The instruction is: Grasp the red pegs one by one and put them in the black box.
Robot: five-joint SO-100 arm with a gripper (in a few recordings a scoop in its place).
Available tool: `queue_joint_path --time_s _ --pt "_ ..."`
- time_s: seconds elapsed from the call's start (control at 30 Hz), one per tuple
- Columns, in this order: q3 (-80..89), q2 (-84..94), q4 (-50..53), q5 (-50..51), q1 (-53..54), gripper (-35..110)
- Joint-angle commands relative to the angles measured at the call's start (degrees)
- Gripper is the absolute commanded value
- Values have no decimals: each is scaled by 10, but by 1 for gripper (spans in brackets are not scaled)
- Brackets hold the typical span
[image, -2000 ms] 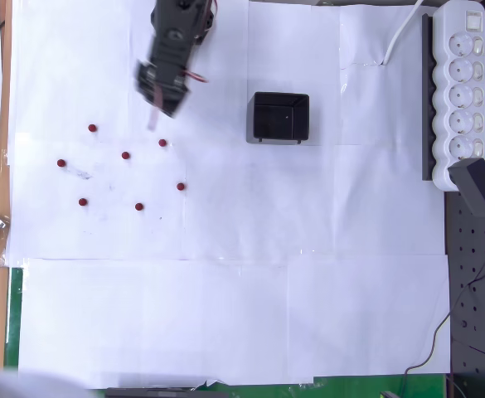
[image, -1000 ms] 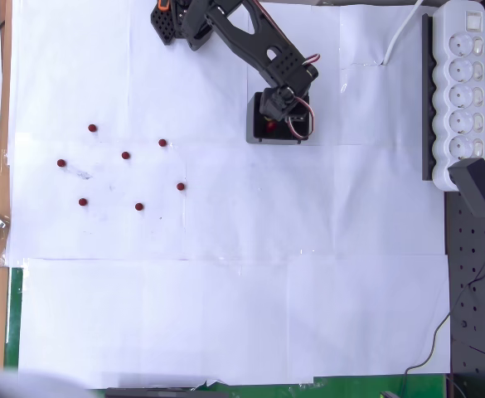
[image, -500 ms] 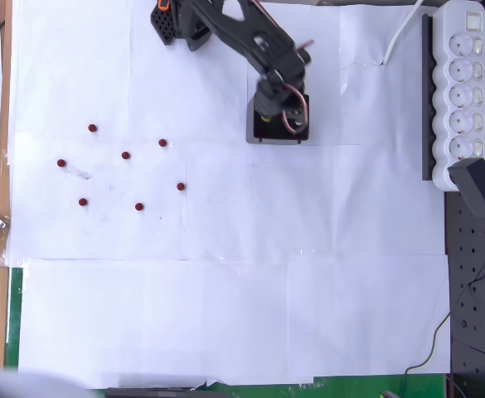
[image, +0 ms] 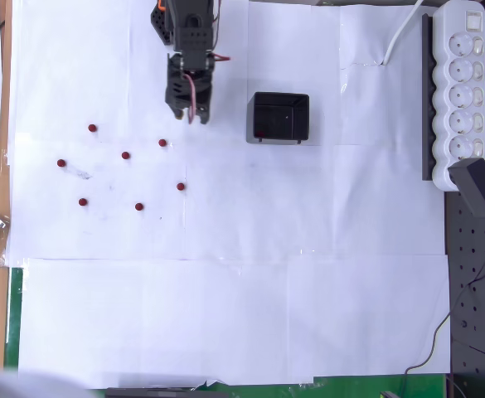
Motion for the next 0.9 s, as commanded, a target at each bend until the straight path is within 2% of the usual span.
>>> queue_joint_path --time_s 0.0,0.13,0.2,0.87 --pt "-21 10 -117 11 40 17" --pt "-125 46 -344 41 74 17" --pt "-162 64 -422 50 83 17" --pt "-210 142 -599 54 62 17"
